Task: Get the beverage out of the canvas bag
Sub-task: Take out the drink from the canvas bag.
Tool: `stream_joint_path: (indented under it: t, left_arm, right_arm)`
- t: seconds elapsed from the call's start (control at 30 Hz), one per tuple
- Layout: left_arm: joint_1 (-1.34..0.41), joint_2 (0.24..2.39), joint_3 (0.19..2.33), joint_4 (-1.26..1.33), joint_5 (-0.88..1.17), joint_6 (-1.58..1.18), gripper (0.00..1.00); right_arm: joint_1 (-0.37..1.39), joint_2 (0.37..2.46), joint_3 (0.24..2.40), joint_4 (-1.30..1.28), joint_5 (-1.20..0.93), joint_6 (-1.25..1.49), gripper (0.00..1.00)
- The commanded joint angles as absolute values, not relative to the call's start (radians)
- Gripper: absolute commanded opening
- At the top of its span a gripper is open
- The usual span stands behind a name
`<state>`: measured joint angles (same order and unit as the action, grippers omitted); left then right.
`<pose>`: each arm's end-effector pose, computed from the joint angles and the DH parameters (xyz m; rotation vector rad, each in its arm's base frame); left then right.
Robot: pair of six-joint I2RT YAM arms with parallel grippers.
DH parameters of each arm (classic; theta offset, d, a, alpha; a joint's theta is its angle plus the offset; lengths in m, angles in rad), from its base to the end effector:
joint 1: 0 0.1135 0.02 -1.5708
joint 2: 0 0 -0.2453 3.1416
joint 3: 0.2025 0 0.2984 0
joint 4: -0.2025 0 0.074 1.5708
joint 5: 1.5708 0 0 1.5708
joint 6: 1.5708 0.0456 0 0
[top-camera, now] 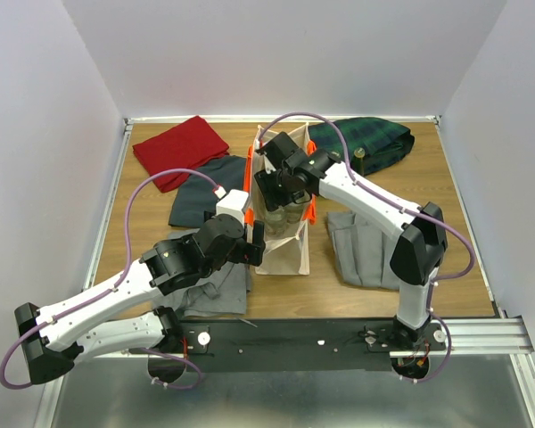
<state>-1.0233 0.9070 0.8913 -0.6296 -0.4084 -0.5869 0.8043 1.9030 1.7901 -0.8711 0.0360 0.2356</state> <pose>0.1480 -0.2080 0.2925 0.2523 2.1796 -0.4717 0.3226 0.3327 0.2725 -0.7139 2.4930 0.3487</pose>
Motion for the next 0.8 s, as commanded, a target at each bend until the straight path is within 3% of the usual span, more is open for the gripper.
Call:
stream_joint_path:
  t: [0.0,0.63,0.77]
  left_arm:
    - [-1.026,0.902,0.879,-0.655,-0.4,-0.569,0.99]
    - [-1.026,0.9,0.874,-0.658,-0.405,-0.569,0.99]
    - [-1.028,0.899,0.874,-0.661,-0.405,-0.569,0.99]
  right_arm:
    - [0.816,1.875,1.767,-0.887,0.048,0.245,0.59]
    - [0.815,1.924,1.792,-0.844,0.041,0.236,0.54]
    - [0.816,1.93,1.798,-0.856,0.037,0.236,0.47]
